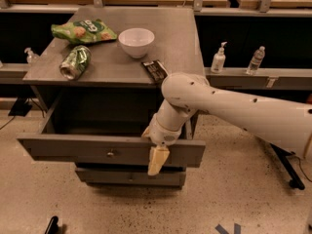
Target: Open top drawer
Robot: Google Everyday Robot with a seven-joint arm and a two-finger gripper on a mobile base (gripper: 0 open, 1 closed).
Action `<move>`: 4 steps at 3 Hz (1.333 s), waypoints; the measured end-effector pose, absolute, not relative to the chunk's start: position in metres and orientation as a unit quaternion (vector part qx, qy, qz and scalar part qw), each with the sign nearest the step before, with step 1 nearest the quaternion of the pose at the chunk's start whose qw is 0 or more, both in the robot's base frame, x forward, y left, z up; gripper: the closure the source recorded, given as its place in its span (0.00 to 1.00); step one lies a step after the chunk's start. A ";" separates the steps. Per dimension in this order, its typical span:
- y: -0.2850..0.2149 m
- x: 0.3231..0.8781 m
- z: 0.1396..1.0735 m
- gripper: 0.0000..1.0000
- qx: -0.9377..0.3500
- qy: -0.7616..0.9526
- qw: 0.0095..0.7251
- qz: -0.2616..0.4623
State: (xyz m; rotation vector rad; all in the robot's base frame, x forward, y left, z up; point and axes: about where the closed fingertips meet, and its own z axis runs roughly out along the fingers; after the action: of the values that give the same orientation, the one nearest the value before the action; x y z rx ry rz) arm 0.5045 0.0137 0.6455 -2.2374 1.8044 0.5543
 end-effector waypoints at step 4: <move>0.018 0.406 0.670 0.23 -0.755 0.602 0.102 0.239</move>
Offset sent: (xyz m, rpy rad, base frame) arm -0.1105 0.0046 0.0139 0.0903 0.1227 0.0734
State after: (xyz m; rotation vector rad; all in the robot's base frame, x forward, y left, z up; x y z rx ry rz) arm 0.4060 0.0182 0.6705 -2.2291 1.7771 0.7066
